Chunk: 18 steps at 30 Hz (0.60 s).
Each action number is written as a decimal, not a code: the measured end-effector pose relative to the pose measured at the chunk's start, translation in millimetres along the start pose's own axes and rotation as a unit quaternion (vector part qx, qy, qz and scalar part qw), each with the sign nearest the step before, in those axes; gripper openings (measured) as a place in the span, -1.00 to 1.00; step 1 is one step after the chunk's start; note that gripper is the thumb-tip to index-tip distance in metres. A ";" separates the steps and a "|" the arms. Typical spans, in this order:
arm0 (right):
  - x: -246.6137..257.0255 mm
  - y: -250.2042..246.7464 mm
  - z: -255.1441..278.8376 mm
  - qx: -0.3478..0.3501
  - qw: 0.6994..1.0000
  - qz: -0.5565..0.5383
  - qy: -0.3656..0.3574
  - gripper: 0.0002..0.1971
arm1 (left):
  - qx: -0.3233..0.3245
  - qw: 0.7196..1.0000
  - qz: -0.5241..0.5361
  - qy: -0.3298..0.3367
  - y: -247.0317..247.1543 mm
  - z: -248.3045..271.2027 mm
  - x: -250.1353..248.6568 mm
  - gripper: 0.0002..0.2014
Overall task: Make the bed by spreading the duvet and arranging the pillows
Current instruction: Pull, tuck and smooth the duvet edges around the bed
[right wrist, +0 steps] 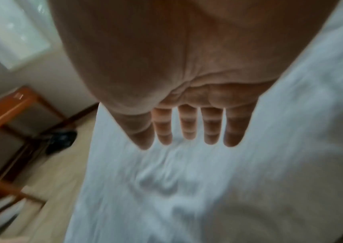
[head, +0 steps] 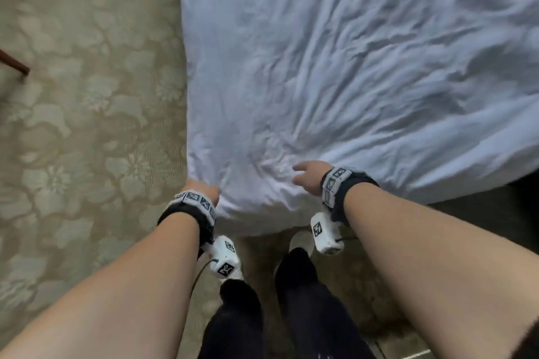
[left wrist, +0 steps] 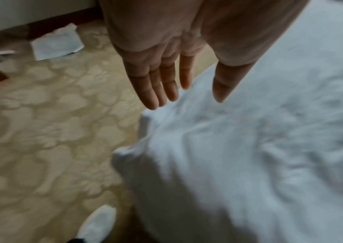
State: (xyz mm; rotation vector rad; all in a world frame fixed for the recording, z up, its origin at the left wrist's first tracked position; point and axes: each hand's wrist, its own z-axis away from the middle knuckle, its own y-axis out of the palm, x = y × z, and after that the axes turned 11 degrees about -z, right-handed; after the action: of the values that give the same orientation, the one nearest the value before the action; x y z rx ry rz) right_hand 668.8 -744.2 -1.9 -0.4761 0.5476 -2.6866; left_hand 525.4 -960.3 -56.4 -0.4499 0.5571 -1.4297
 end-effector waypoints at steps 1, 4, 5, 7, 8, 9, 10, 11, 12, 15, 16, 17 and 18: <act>-12.8 -16.4 20.8 -0.042 0.999 -0.032 0.006 -0.46 | 0.003 0.999 0.002 0.035 -19.0 14.8 -26.3 -0.44; -62.7 -70.5 78.9 -0.111 0.990 -0.083 0.024 -0.45 | 0.034 0.989 0.036 0.141 -64.5 64.9 -121.3 -0.50; -79.9 -89.1 101.9 -0.132 0.985 -0.105 0.037 -0.45 | 0.039 0.984 0.047 0.169 -74.9 82.8 -154.2 -0.50; -116.7 -125.9 149.9 -0.196 0.968 -0.151 0.047 -0.46 | 0.033 0.974 0.055 0.218 -87.5 117.6 -217.4 -0.48; -137.7 -143.7 171.4 -0.228 0.957 -0.171 0.051 -0.46 | 0.023 0.969 0.060 0.239 -90.4 138.0 -248.8 -0.47; -159.4 -160.0 191.8 -0.256 0.947 -0.185 0.059 -0.46 | 0.016 0.964 0.064 0.259 -90.1 157.6 -279.9 -0.46; -182.4 -175.2 209.7 -0.280 0.937 -0.201 0.066 -0.45 | 0.008 0.957 0.066 0.283 -88.8 185.9 -307.4 -0.48; -205.3 -189.1 226.0 -0.301 0.926 -0.219 0.069 -0.45 | 0.003 0.949 0.063 0.310 -85.8 215.6 -331.4 -0.50; -228.1 -202.7 240.6 -0.320 0.913 -0.242 0.069 -0.44 | -0.005 0.943 0.055 0.329 -79.7 242.2 -353.7 -0.54; -302.4 -238.9 273.7 -0.363 0.881 -0.296 0.067 -0.44 | -0.016 0.928 0.030 0.372 -45.9 318.5 -413.1 -0.58; -329.6 -249.1 280.2 -0.377 0.870 -0.310 0.066 -0.45 | -0.020 0.924 0.011 0.382 -29.8 338.4 -431.8 -0.60; -358.6 -259.0 283.6 -0.389 0.860 -0.324 0.068 -0.47 | -0.025 0.919 -0.005 0.393 -11.7 352.9 -451.9 -0.61; -386.6 -268.2 286.8 -0.398 0.851 -0.333 0.076 -0.52 | -0.030 0.916 -0.012 0.400 7.2 366.8 -471.1 -0.61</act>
State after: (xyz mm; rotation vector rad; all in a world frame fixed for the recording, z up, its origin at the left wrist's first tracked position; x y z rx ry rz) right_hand 1047.0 -445.3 265.0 -0.7749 1.8792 -3.0179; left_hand 728.7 -505.3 272.6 0.1129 1.2549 -1.5989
